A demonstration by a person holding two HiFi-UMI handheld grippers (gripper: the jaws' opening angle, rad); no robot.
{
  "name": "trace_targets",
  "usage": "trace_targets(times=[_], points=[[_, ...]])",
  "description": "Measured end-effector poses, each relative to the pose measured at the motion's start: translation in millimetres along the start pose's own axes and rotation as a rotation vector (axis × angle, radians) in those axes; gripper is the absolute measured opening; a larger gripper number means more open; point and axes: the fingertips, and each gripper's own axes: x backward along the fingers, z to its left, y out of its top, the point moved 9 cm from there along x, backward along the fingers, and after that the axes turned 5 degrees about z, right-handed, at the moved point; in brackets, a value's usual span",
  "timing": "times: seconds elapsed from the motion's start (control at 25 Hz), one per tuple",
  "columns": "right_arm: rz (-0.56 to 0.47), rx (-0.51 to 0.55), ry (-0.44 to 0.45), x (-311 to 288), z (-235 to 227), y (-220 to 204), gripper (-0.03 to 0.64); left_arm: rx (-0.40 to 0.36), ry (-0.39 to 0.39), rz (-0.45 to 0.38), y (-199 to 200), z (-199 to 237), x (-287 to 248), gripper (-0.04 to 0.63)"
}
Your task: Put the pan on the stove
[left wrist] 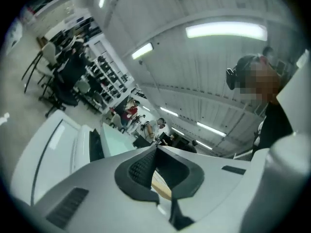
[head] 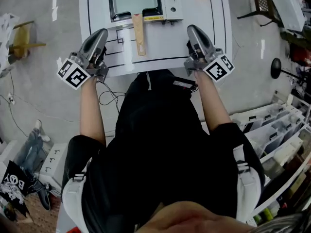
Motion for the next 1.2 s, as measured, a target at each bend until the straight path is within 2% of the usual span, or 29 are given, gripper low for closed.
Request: trace_targets(times=[0.24,0.36,0.48,0.6,0.68,0.88,1.2], points=[[-0.123,0.540,-0.162,48,86,41,0.035,-0.363,0.086,-0.118,25,-80,21,0.015],[-0.199,0.684,-0.252,68,121,45,0.035,-0.472,0.117,-0.116,21,-109,27,0.017],[-0.228,0.726,-0.301,83,137,36,0.035,-0.468,0.128,-0.150,13,-124,37,0.017],[-0.198,0.740,-0.328,98,142,20,0.035,-0.479,0.173,-0.237,4,-140,55,0.015],[-0.169,0.758,-0.350,110,144,7,0.034,-0.497,0.189,-0.249,-3,-152,62,0.016],[-0.113,0.731,-0.376,157,145,-27,0.032,-0.568,0.227,-0.215,-35,-188,73,0.015],[-0.074,0.763,-0.376,235,180,-81,0.031,-0.560,0.216,-0.128,-97,-241,107,0.015]])
